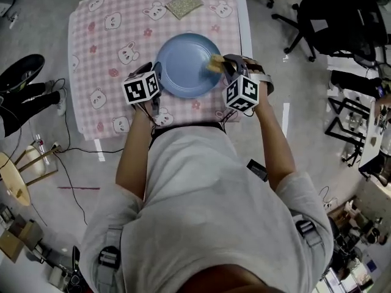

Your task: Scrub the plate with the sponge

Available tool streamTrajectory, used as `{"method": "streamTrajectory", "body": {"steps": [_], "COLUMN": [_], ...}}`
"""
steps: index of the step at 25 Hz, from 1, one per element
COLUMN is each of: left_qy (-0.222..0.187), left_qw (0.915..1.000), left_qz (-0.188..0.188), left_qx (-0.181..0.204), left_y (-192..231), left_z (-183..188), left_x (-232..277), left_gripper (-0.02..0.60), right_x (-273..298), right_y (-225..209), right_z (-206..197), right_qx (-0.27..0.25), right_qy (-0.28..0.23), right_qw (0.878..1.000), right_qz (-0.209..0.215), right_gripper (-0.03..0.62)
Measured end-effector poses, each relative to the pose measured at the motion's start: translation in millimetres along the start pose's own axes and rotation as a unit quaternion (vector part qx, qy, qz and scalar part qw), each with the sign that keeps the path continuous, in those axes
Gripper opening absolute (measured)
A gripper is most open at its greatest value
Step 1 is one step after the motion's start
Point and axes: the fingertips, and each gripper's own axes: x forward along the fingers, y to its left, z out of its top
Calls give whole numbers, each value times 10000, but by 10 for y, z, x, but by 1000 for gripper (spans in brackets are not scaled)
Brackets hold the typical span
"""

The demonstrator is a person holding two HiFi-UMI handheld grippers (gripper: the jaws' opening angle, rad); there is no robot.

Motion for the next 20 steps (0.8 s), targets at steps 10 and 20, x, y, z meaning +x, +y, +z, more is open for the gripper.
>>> {"method": "streamTrajectory", "body": {"steps": [10,20], "left_qy": [-352,-621], "left_qw": [9938,9829], "left_qz": [-544,-1012], "left_qx": [899,1405], "left_y": [-397,-794], "left_z": [52,-208], "left_x": [-348,-805], "left_gripper": [14,12], "right_x": [-241,-671], "right_y": [265,678], "right_z": [438,521], "right_qx": [2973,4220], "right_qy": [-1110,-1260], "right_qw": [9483,8974], "right_qz": [-23,-255], "right_gripper": [43,43]}}
